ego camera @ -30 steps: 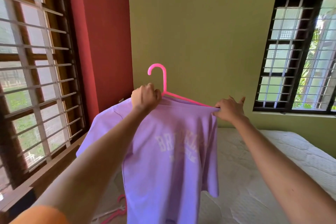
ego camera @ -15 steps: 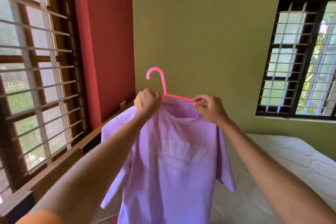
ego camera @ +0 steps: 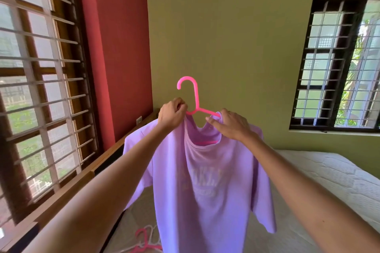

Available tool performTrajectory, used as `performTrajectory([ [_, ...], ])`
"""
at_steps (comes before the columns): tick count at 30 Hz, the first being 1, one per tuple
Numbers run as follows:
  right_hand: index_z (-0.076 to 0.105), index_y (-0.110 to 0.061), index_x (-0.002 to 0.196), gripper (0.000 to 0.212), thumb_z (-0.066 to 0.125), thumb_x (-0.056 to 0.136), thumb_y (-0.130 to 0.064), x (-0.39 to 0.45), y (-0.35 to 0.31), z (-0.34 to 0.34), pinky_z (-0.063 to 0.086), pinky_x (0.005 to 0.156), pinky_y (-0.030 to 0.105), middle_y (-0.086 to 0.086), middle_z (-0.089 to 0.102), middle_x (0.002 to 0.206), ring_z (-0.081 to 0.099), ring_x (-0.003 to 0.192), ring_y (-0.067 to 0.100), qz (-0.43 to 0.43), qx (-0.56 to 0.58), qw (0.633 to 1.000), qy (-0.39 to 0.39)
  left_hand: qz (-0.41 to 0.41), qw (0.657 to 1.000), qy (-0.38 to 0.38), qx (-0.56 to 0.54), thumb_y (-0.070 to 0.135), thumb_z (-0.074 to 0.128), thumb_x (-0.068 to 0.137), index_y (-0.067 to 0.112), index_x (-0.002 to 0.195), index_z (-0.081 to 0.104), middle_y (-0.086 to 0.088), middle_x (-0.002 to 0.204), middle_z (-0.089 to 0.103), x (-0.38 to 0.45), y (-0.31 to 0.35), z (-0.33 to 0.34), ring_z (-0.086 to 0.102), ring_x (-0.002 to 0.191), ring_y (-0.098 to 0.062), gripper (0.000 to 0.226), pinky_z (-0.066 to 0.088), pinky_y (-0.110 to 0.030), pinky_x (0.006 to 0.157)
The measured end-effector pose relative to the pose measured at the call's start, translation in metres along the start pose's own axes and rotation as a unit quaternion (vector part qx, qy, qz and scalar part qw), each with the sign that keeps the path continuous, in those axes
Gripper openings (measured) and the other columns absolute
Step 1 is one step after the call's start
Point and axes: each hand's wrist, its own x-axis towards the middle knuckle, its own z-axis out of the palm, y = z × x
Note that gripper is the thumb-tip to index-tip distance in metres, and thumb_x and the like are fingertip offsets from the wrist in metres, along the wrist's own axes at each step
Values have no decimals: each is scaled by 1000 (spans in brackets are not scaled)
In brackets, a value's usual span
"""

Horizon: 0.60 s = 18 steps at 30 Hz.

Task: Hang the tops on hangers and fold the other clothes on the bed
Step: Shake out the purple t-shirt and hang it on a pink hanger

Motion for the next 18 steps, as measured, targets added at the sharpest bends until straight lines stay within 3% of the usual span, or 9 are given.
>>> performTrajectory([
  [2, 49, -11, 121, 58, 51, 86, -58, 2, 8, -6, 42, 85, 34, 15, 59, 123, 55, 115, 31, 20, 8, 1000, 2, 54, 996, -69, 21, 52, 59, 75, 10, 99, 60, -2, 85, 60, 3, -18, -12, 56, 81, -21, 48, 41, -31, 71],
  [4, 49, -13, 124, 57, 56, 84, -54, 3, 18, -10, 42, 88, 34, 14, 58, 126, 53, 117, 30, 52, 28, 998, -5, 62, 990, -100, 83, 38, 72, 78, 7, 107, 61, -5, 93, 64, 7, -42, -26, 58, 86, -22, 44, 43, -29, 74],
  [7, 54, -15, 117, 46, 56, 86, -48, 5, 22, -9, 42, 87, 33, 12, 59, 124, 54, 115, 30, 73, 38, 996, -25, 31, 986, -108, 123, 23, 70, 82, 7, 84, 63, -5, 73, 57, 8, -64, -41, 50, 70, -22, 18, 32, -27, 59],
  [10, 50, -14, 87, 11, 52, 91, -25, 9, 12, -3, 38, 73, 33, 18, 60, 115, 56, 104, 34, 37, 55, 998, -19, 0, 977, -147, 152, 31, 65, 74, 11, 69, 58, -5, 70, 55, 3, -66, -42, 51, 69, -25, 22, 36, -29, 60],
  [12, 49, -7, 98, 8, 47, 91, -11, 12, 3, 3, 39, 71, 36, 21, 60, 112, 56, 101, 37, -2, 50, 999, -5, -16, 972, -173, 156, 38, 52, 60, 14, 58, 46, -5, 64, 51, -1, -65, -41, 47, 63, -24, 24, 35, -29, 56],
  [15, 49, -10, 121, 30, 42, 92, -6, 14, -8, 10, 43, 78, 37, 17, 62, 115, 57, 105, 36, -33, 19, 999, 1, -32, 971, -190, 143, 33, 47, 55, 14, 58, 42, -2, 60, 46, -8, -63, -42, 44, 60, -21, 20, 33, -28, 54],
  [18, 54, -11, 114, 26, 40, 92, -9, 17, -22, 16, 43, 79, 36, 17, 62, 113, 57, 103, 36, -33, -8, 999, -4, -47, 967, -175, 179, 20, 43, 64, 16, 58, 40, -7, 71, 57, -18, -62, -48, 49, 69, -28, 8, 31, -28, 59],
])
